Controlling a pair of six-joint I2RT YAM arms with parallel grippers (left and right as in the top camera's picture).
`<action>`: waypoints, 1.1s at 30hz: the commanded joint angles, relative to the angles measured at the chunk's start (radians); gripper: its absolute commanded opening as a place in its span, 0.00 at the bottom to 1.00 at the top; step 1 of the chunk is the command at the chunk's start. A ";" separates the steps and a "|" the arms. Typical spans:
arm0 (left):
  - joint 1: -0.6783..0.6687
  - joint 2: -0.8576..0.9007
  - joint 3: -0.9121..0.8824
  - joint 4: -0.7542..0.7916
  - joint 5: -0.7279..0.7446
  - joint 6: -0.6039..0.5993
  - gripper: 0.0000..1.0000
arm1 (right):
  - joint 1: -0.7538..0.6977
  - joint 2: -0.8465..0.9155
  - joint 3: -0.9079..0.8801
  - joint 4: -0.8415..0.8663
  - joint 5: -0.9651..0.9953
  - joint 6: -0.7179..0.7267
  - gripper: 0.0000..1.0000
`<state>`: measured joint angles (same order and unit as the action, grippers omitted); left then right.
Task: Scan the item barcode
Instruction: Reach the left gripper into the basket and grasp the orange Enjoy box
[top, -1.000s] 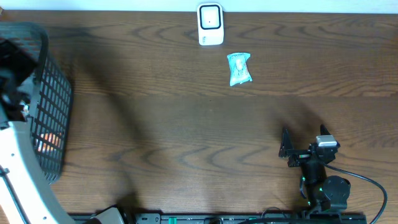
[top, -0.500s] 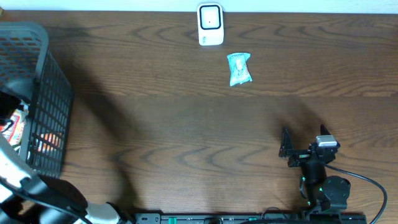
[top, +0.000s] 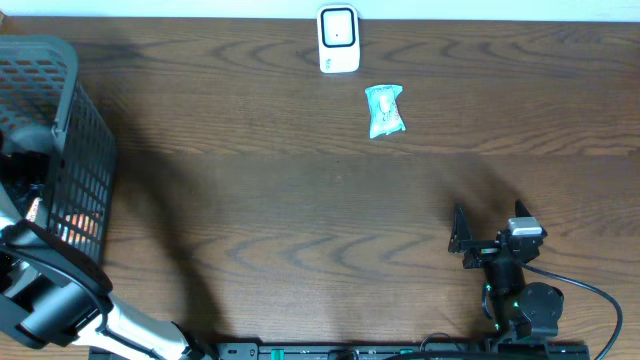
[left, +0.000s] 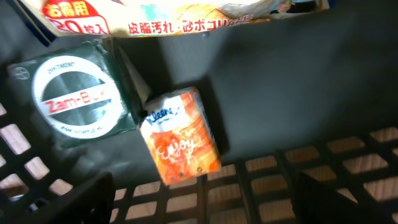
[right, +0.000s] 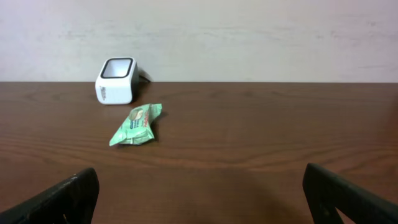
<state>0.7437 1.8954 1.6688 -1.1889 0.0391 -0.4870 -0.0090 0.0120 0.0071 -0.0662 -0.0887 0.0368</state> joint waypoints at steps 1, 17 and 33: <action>-0.010 0.036 -0.026 0.020 0.006 -0.047 0.89 | -0.003 -0.005 -0.001 -0.005 0.004 -0.012 0.99; -0.094 0.092 -0.135 0.111 -0.157 -0.199 0.88 | -0.003 -0.005 -0.001 -0.005 0.004 -0.012 0.99; -0.094 0.091 -0.277 0.263 -0.156 -0.195 0.14 | -0.003 -0.005 -0.001 -0.005 0.004 -0.012 0.99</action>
<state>0.6552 1.9728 1.4132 -0.9382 -0.1352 -0.6842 -0.0090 0.0120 0.0071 -0.0662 -0.0887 0.0364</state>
